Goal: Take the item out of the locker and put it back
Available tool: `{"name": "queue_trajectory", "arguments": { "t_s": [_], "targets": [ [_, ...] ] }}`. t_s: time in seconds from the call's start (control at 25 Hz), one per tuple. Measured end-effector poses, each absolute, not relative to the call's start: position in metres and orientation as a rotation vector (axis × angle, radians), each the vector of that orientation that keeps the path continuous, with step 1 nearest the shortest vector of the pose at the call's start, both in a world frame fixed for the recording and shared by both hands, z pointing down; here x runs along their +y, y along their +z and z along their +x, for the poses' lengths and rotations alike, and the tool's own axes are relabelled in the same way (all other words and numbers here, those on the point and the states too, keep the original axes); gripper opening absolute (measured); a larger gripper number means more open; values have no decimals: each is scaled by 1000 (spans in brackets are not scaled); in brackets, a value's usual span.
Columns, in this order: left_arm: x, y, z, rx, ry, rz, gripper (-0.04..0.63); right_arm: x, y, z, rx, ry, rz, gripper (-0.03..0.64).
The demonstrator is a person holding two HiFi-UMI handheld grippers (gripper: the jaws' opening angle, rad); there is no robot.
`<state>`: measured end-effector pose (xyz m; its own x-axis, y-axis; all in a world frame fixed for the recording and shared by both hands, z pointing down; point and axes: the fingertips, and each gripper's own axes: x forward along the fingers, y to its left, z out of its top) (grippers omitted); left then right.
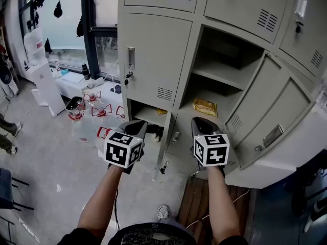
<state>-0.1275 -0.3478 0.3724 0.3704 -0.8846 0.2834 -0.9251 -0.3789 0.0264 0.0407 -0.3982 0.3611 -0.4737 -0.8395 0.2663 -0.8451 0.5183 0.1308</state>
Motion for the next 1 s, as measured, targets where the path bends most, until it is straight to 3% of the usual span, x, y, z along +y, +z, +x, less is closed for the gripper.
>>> {"name": "queue_trajectory", "arguments": {
  "t_s": [1.0],
  "targets": [
    [-306,364,-135,-1610,308,2488,2,-330,343,49,-2515,53,1538,25]
  ]
}}
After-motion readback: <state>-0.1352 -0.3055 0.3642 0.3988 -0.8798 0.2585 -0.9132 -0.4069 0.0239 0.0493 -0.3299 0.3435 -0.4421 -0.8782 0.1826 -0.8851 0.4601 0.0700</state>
